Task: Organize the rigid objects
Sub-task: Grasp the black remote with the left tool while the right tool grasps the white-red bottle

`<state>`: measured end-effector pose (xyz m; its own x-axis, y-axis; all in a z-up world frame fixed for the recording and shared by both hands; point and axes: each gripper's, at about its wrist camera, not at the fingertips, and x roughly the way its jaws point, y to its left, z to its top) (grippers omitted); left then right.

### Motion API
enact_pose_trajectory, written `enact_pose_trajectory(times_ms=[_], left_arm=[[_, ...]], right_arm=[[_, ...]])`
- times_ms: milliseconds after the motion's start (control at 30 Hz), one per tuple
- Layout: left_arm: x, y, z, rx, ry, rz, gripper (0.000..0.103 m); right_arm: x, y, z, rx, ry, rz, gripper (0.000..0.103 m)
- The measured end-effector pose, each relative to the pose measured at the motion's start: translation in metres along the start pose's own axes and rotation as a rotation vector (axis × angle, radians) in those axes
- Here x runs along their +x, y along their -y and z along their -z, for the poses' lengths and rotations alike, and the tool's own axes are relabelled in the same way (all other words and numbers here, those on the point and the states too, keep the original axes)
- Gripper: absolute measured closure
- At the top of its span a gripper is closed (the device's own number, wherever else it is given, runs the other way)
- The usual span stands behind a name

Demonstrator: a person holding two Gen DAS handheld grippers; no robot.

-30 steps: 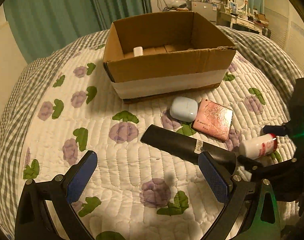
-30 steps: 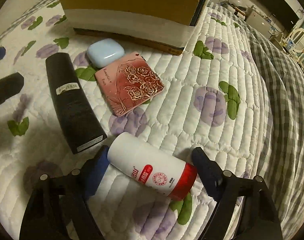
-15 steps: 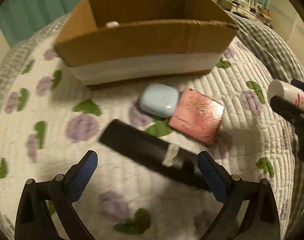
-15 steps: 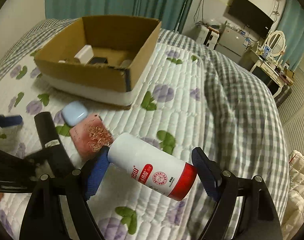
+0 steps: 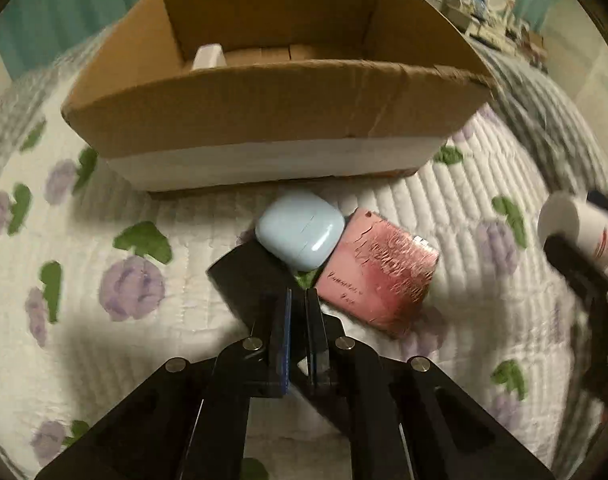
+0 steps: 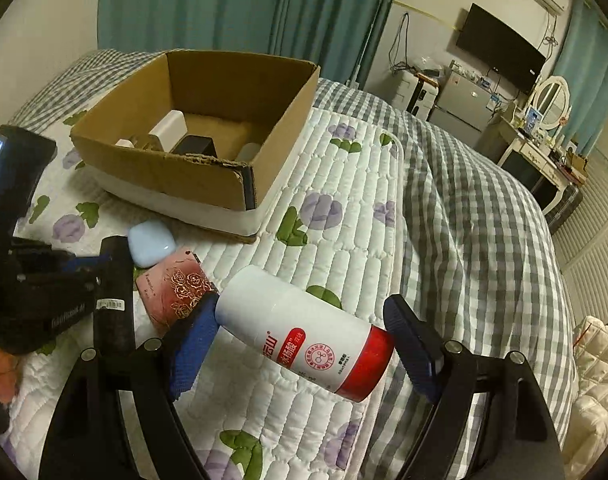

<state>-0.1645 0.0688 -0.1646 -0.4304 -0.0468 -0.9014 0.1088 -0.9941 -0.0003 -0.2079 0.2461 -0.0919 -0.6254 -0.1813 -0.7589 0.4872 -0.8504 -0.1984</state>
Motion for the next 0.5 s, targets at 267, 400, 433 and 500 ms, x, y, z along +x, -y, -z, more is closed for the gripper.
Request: enact_pose_trajectory(times_ms=[267, 400, 433, 500], left_arm=[[0.008, 0.004, 0.026, -0.025, -0.046, 0.021, 0.022], [0.026, 0.005, 0.013, -0.048, -0.065, 0.028, 0.047], [0.028, 0.003, 0.010, -0.062, -0.066, 0.027, 0.051], [0.022, -0.001, 0.009, -0.077, -0.063, 0.039, 0.058]], right_arm=[[0.003, -0.003, 0.005, 0.000, -0.031, -0.004, 0.020], [0.001, -0.005, 0.006, -0.019, -0.023, 0.009, 0.020], [0.000, -0.004, 0.005, -0.022, -0.020, 0.011, 0.020], [-0.001, -0.003, 0.006, -0.022, -0.016, 0.009, 0.020]])
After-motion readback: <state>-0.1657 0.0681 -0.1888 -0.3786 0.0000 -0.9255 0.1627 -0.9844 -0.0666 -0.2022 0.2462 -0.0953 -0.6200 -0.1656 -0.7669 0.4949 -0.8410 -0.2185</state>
